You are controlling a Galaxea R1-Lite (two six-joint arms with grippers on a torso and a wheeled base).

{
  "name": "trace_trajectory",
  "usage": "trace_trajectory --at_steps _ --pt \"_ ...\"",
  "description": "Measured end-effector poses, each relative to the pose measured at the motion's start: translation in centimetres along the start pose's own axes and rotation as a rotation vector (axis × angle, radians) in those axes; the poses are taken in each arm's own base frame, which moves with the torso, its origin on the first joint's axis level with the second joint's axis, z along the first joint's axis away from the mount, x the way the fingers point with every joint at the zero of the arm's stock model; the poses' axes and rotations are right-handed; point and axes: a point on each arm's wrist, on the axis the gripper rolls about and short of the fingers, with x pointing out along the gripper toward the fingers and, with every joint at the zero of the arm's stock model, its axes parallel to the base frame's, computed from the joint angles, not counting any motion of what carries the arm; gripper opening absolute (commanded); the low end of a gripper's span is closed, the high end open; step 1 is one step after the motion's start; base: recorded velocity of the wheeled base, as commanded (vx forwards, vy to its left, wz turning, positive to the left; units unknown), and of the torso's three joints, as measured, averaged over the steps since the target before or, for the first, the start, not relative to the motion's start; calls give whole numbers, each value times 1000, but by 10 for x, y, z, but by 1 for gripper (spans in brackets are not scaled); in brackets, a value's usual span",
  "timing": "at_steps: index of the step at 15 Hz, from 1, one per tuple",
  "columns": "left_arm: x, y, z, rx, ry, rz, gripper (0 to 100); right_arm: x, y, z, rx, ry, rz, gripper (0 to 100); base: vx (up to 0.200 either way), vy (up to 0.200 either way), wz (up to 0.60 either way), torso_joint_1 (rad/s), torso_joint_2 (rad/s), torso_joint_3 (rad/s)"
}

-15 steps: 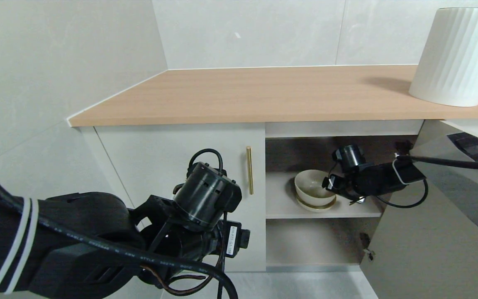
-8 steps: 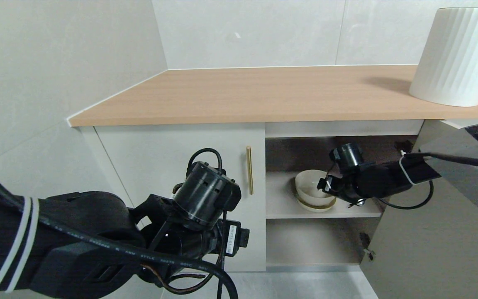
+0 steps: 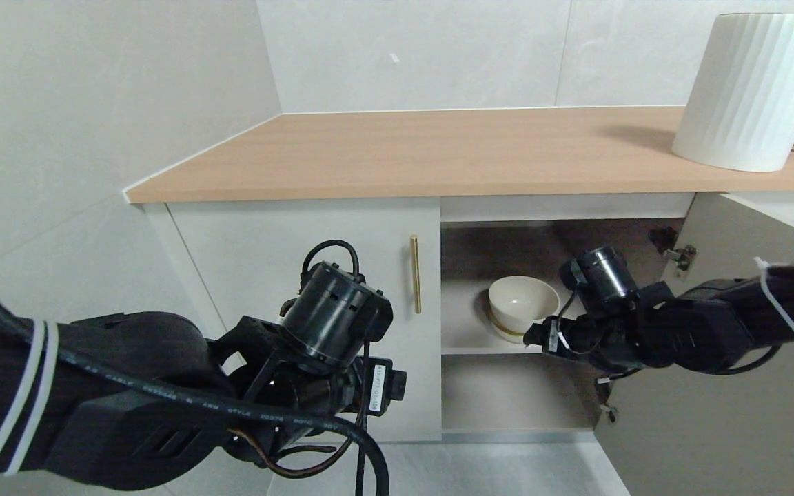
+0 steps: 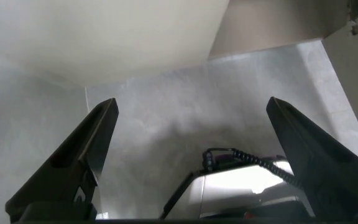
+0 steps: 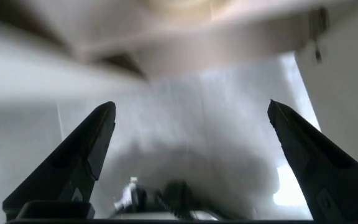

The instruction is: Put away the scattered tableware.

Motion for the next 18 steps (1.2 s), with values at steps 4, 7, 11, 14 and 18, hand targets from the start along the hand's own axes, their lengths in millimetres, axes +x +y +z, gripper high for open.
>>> trace_trajectory --at_steps 4,7,11,14,18 --pt "-3 1 2 -10 -9 0 100 -32 -14 -26 -39 43 5 100 -200 0 0 2 1 5" --pt "-3 2 2 -20 -10 2 100 -49 -21 -46 -75 75 12 100 -200 0 0 -1 1 1" --pt "-3 2 1 -21 -10 1 100 -67 -24 -65 -116 98 37 100 -200 0 0 1 1 2" --pt "-3 2 1 -22 -11 3 100 -72 -26 -67 -118 94 47 100 -200 0 0 1 2 7" --pt "-2 2 1 -20 -8 5 100 -77 -25 -70 -123 92 58 100 0 0 0 0 0 0"
